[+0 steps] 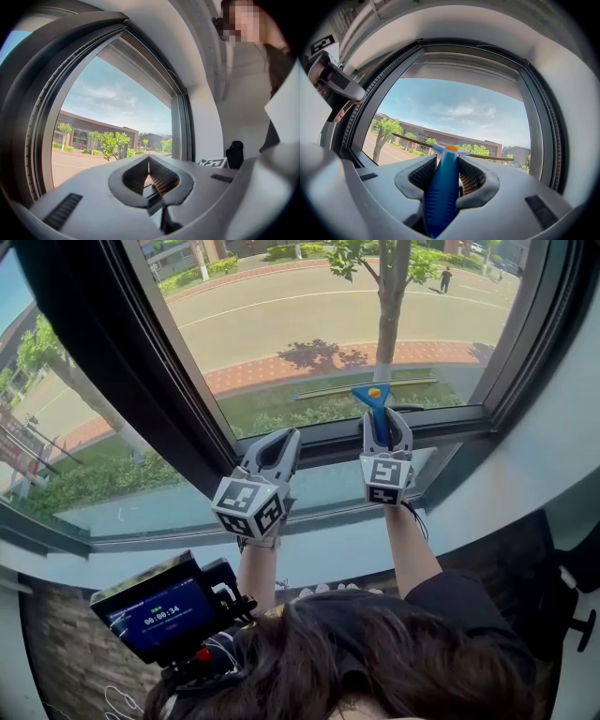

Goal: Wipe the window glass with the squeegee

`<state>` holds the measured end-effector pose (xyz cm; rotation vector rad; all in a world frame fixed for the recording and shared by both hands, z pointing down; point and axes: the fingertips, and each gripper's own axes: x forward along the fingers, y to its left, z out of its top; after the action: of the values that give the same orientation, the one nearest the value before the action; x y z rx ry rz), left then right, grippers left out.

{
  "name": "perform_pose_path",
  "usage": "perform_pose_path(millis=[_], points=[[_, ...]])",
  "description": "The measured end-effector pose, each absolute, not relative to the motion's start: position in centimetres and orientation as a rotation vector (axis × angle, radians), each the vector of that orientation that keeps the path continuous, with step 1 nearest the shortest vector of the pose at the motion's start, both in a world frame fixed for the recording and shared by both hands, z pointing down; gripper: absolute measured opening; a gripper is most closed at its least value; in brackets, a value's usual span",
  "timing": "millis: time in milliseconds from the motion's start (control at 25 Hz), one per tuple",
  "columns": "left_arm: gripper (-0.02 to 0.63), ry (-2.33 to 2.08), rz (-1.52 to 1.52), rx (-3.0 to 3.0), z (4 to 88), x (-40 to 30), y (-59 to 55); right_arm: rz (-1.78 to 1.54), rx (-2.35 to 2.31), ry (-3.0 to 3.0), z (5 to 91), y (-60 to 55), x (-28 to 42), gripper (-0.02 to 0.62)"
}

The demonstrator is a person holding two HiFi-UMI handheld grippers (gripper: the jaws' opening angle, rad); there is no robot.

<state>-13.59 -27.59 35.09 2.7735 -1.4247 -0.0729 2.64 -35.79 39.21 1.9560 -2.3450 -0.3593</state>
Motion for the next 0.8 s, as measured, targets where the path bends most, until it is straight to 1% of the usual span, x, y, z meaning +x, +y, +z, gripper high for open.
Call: perform_pose_path(millis=[400,600,800], points=[[0.002,-1.420,-0.072,2.774,35.1,-13.5,-27.6,-0.322,1.940,-2.338,40.0,-35.6,2.6,0.141],[0.002,-1.420,-0.072,2.771,35.2,-13.4,-27.6,-0.362,1.924,-2.339,41.2,-36.2,2.8,0.141],[0.002,-1.425,-0.071,2.766,35.4,-13.7,-27.5,-0.251,1.899,-2.323,42.5,-35.8,2.6,0.141]])
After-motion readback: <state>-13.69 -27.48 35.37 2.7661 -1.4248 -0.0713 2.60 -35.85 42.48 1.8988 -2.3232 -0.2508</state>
